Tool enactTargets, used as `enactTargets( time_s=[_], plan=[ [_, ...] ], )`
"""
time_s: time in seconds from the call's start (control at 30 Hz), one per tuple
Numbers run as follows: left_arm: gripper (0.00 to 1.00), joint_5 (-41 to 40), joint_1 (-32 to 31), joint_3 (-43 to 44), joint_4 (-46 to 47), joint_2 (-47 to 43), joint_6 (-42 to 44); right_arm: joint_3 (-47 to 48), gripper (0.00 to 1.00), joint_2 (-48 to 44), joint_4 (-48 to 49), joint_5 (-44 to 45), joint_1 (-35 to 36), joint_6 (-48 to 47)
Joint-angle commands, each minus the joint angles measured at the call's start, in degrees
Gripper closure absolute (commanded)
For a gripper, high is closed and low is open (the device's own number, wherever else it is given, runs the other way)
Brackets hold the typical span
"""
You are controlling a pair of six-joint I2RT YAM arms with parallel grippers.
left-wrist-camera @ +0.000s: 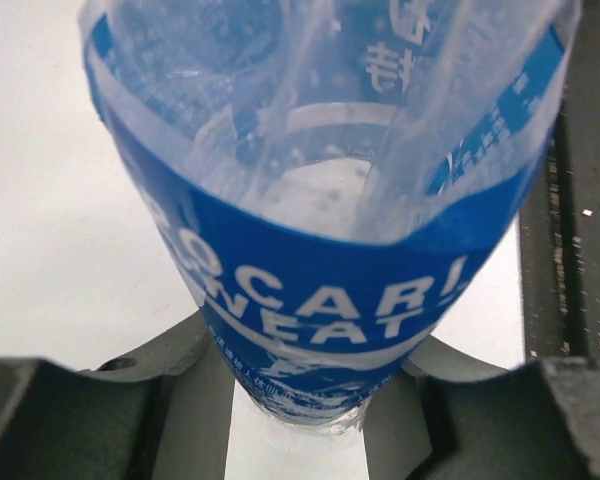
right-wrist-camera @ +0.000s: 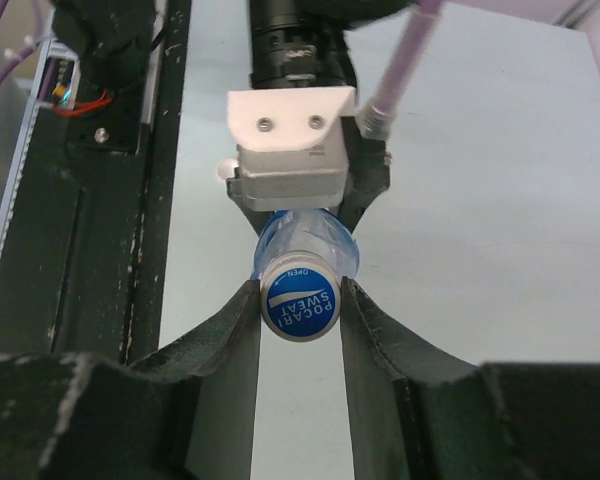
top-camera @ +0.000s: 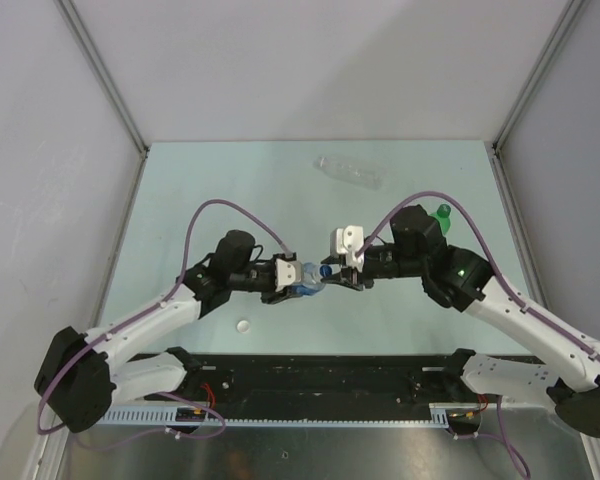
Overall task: Screw on the bottle caps
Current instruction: Screw the bottle cap onto the plastic bottle.
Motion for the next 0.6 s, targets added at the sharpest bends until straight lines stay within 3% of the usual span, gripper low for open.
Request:
enactTargets(
  time_s=[0.0,0.23,0.57],
  plan=[
    [1.00,-7.2,0.0,1.8,18.0,-7.1,-7.7,0.0,0.86,4.2,1.6,4.9,-0.8,13.8],
    [1.00,-20.0,-0.6,-0.6,28.1,-9.3,-14.4,-0.4,0.98,8.9,9.3,17.5,0.1,31.0],
    [1.00,-39.2,-3.3,1.9,34.2,-4.2,-18.8,-0.5,1.00,15.2,13.5,35.6,2.4,52.5]
  ],
)
